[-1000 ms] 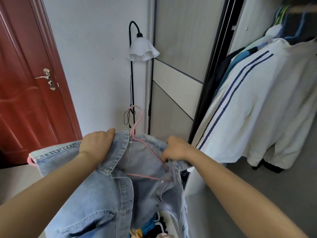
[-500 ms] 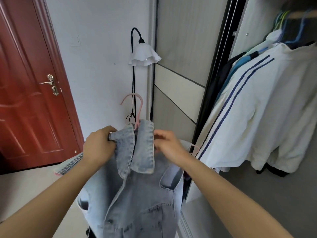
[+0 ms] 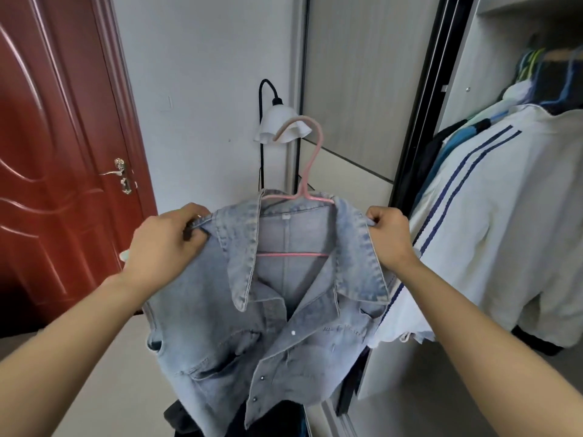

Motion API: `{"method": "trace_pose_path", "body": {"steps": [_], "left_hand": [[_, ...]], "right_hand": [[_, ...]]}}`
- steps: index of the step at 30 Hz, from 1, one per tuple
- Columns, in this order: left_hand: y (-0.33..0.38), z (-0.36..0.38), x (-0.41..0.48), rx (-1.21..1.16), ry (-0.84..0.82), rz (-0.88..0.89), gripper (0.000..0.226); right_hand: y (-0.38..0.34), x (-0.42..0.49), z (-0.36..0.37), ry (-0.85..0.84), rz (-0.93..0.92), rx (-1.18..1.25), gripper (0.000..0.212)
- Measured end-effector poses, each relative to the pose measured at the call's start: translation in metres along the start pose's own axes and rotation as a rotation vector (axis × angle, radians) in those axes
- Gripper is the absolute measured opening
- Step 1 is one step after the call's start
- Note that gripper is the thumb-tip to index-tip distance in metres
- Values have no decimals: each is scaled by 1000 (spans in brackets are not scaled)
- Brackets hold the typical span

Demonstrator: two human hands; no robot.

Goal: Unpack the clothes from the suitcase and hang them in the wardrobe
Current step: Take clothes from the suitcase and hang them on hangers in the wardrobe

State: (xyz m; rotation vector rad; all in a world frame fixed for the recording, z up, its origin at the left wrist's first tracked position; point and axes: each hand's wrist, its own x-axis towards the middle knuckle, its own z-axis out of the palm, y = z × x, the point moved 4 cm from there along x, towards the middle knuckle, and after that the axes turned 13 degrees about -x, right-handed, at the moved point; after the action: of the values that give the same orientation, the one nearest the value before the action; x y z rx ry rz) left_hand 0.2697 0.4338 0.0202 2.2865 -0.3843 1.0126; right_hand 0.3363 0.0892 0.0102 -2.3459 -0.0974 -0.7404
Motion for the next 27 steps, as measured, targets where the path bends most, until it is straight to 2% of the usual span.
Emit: {"method": "trace_pose_path", "body": {"steps": [3, 5, 7, 10, 12, 14, 16, 18, 19, 21, 24, 27], "left_hand": [[10, 14, 3, -195, -53, -108, 12], [15, 25, 2, -261, -97, -167, 27], [17, 28, 2, -202, -96, -126, 42], [17, 16, 11, -190, 91, -83, 47], [17, 11, 18, -216, 171, -93, 44], [18, 15, 21, -244, 178, -99, 44], [20, 28, 21, -270, 142, -125, 43], [27, 47, 20, -286, 93, -141, 38], [29, 57, 18, -298, 59, -138, 37], [36, 78, 15, -348, -25, -117, 38], [49, 110, 7, -433, -198, -59, 45], [65, 142, -4, -522, -345, 33, 50]], "right_hand": [[-10, 6, -1, 39, 7, 9, 55], [-17, 8, -1, 39, -9, -18, 53], [-22, 12, -6, 14, -79, 20, 46], [-29, 15, -25, 2, -314, -61, 28], [-18, 18, -30, -40, -430, -300, 27], [1, 19, -29, -180, -346, -402, 27], [0, 14, -33, -250, -183, -80, 28], [-22, 5, -43, -291, -142, 247, 30], [-32, -1, -44, -363, -152, 299, 26], [-37, -16, -42, -515, -181, 161, 14], [-18, -42, -44, -656, -127, -45, 38], [-4, -72, -56, -740, -22, -61, 39]]}}
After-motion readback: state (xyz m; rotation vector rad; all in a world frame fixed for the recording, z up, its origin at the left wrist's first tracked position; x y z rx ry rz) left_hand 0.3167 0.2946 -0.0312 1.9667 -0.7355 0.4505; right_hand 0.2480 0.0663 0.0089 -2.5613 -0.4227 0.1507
